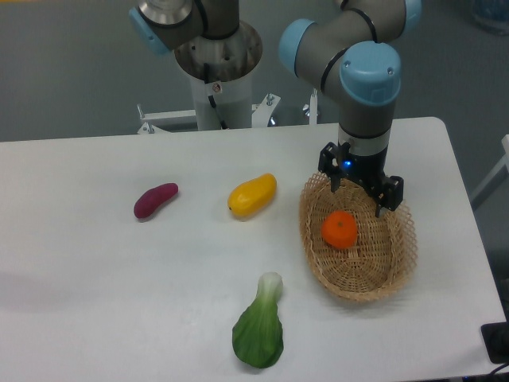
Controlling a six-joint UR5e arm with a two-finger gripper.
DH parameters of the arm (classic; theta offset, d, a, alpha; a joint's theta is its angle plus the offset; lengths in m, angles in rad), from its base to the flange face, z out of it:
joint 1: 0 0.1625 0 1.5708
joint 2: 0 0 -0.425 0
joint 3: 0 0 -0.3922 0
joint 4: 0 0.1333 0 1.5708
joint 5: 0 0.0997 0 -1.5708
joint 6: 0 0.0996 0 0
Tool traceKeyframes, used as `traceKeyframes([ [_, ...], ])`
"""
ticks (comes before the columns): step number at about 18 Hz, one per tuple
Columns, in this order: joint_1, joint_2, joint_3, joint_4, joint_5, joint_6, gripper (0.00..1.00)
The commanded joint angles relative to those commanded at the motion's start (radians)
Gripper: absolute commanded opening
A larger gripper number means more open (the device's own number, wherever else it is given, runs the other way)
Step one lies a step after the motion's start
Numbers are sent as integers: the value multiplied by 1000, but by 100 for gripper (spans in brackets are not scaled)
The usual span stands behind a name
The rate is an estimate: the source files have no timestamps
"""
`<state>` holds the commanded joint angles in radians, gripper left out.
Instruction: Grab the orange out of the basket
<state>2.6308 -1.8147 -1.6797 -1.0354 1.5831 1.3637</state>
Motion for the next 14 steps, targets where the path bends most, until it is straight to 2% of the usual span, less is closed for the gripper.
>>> traceKeyframes([
  [12, -3, -2, -11, 5, 0, 5, 100],
  [14, -3, -6, -11, 6, 3, 40, 100],
])
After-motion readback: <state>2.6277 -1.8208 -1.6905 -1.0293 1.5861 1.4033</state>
